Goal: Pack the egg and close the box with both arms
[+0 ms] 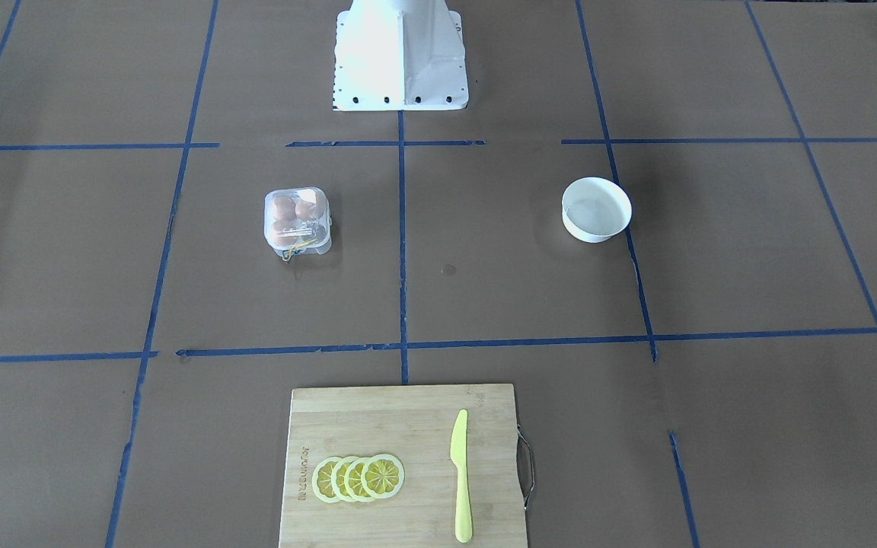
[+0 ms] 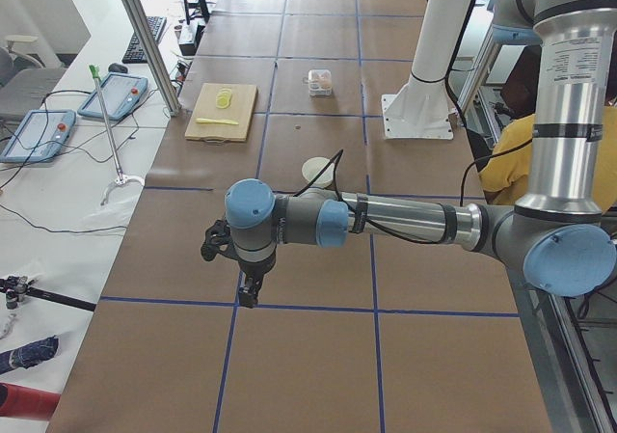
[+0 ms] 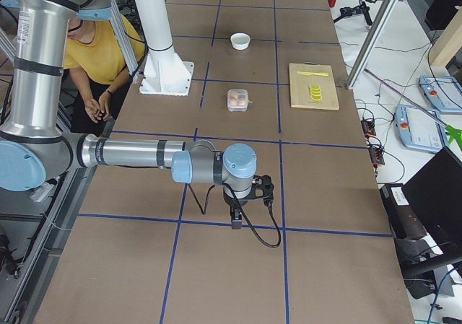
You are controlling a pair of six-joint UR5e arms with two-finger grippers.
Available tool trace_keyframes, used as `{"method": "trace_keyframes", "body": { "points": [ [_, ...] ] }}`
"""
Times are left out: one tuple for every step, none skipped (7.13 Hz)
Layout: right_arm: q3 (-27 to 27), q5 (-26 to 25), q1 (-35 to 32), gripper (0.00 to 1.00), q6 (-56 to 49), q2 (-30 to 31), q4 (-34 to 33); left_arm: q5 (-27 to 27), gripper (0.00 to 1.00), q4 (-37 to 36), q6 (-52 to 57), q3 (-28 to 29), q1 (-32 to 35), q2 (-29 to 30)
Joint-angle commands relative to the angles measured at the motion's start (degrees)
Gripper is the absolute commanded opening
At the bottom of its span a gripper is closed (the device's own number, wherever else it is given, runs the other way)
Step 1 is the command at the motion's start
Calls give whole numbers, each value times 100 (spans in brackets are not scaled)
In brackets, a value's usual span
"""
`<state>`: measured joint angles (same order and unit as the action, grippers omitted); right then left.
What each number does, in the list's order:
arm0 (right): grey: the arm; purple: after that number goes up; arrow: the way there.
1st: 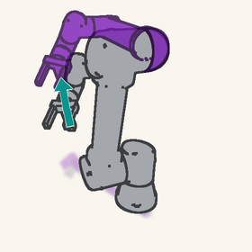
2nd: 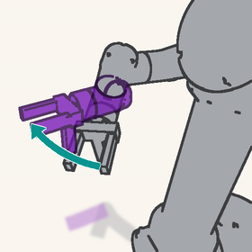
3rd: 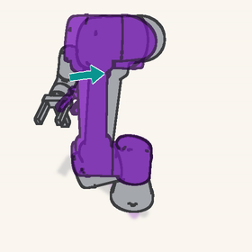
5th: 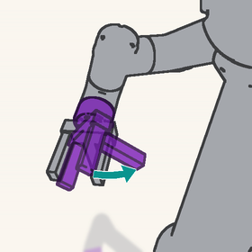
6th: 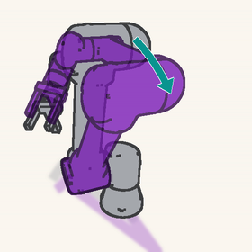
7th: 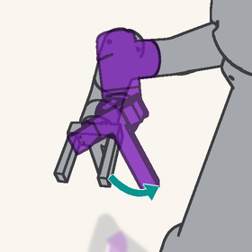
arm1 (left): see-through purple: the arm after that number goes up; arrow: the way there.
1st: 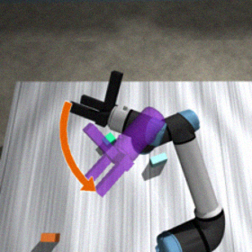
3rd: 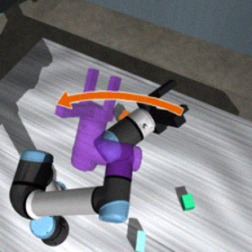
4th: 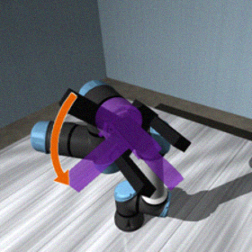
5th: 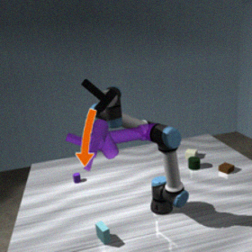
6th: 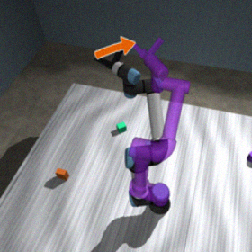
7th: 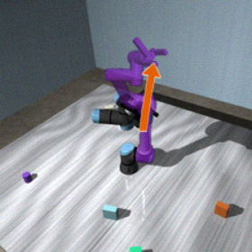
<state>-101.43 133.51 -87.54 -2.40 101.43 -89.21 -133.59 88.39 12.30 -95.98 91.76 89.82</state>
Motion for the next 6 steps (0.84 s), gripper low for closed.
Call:
{"method": "trace_keyframes", "body": {
  "points": [
    [0,0,0,100,3,0,0,-9,100,2,0,0,0,0],
    [0,0,9,100,3,0,0,-9,100,2,0,0,0,0],
    [0,0,9,100,3,0,0,-9,100,2,0,9,0,0],
    [0,0,27,100,3,0,0,-9,100,2,0,9,0,0],
    [0,0,35,100,3,0,0,-9,100,2,0,17,0,0],
    [0,0,44,100,3,0,0,-9,100,11,0,26,0,0]
  ]
}}
